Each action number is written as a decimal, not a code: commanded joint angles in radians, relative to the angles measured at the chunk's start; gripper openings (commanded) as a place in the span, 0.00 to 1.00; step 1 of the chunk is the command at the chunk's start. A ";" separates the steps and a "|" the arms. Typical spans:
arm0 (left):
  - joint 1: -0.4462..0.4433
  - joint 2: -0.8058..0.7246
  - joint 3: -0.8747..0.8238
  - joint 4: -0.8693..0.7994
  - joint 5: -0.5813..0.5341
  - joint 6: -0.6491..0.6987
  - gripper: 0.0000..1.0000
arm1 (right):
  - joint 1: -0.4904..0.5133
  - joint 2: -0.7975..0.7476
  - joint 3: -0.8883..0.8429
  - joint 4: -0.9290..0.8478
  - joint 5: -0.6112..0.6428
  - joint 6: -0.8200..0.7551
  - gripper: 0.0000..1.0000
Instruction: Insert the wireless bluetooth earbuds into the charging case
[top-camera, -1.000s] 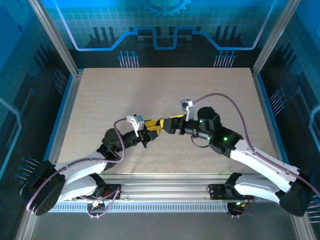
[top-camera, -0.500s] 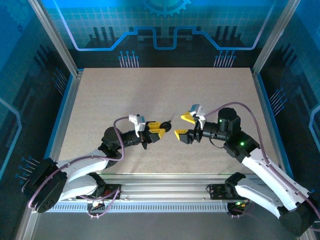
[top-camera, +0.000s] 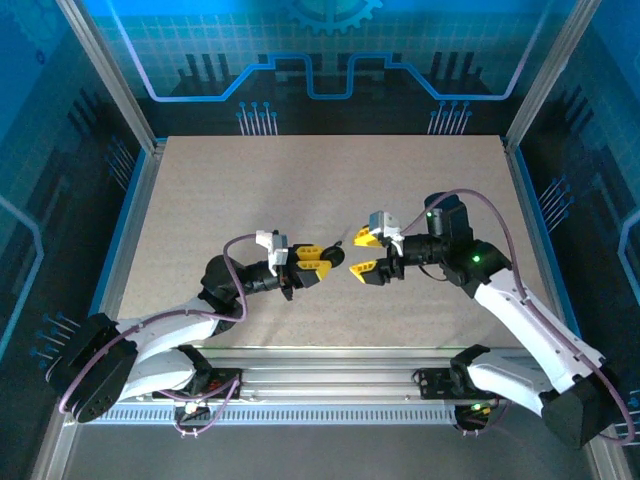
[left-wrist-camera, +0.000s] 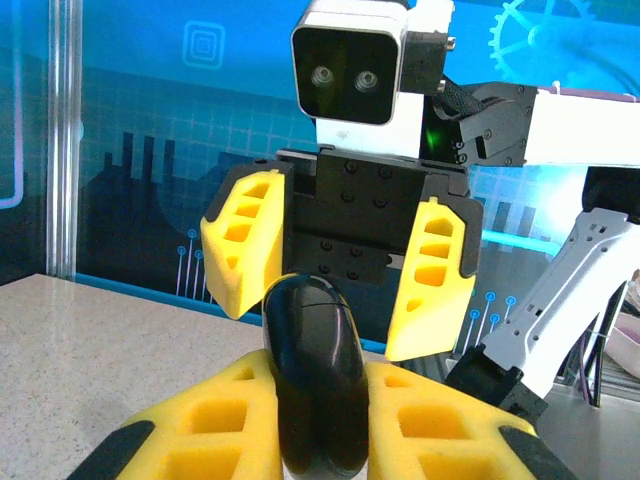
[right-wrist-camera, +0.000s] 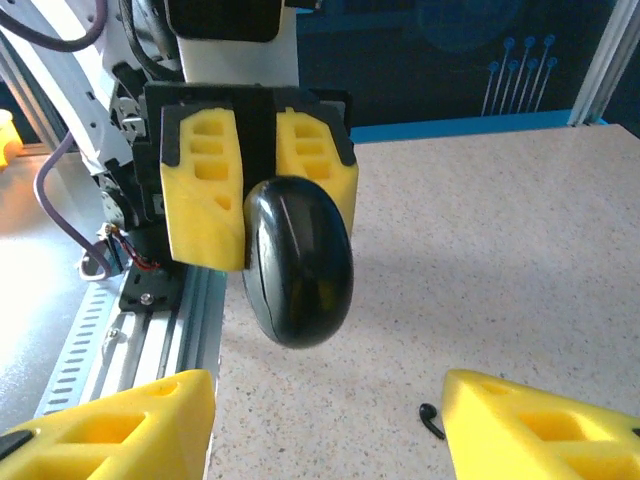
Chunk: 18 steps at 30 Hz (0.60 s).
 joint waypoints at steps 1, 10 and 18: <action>-0.005 0.004 0.023 0.057 0.028 -0.016 0.19 | 0.023 0.027 0.049 -0.065 -0.055 -0.069 0.60; -0.005 0.004 0.020 0.064 0.029 -0.023 0.19 | 0.075 0.095 0.132 -0.128 -0.085 -0.132 0.52; -0.005 -0.007 0.015 0.058 0.029 -0.022 0.19 | 0.099 0.116 0.150 -0.136 -0.099 -0.145 0.42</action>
